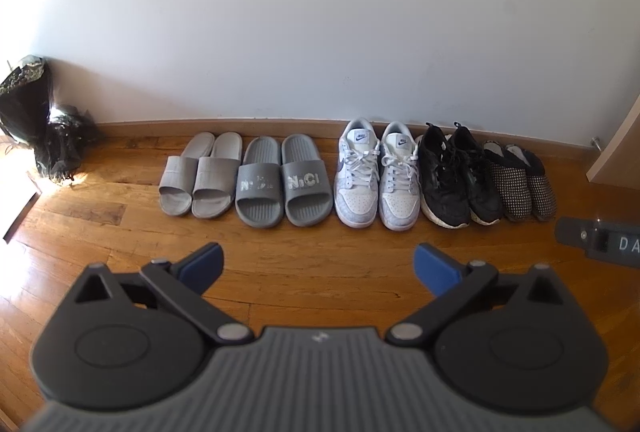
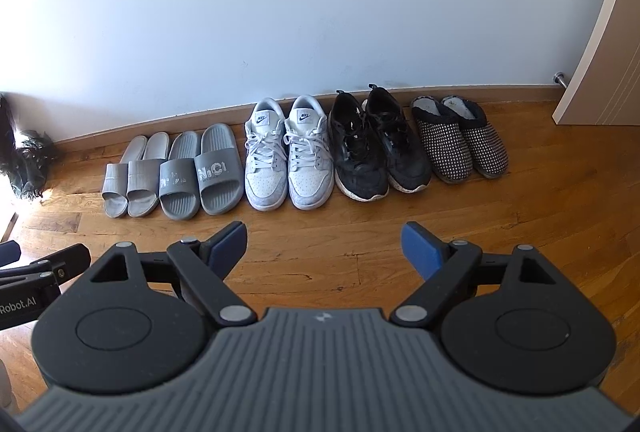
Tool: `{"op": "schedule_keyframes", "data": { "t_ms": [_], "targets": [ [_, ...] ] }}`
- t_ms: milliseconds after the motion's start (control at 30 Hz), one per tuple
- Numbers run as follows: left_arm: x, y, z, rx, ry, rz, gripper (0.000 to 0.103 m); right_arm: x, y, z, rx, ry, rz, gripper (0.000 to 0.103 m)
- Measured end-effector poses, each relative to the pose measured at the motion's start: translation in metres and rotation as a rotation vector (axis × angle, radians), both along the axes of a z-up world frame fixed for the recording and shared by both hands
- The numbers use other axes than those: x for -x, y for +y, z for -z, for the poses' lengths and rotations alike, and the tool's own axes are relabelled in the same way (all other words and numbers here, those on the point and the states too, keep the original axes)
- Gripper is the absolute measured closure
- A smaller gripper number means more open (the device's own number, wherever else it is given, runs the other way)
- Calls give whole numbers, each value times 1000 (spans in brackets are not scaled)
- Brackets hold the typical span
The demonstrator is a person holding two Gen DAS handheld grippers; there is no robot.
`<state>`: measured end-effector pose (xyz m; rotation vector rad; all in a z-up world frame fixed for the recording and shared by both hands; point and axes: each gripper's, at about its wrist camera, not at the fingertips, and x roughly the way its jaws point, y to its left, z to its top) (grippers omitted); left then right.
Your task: Organize scattered shoes
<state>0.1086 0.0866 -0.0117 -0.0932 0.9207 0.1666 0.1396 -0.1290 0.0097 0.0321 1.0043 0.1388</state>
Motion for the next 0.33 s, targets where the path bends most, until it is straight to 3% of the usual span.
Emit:
{"op": "schedule_keyframes", "data": {
  "t_ms": [333],
  "targets": [
    [1,-5,0,5,-3,25,0,-1,0,3,2,12,5,16]
  ]
}}
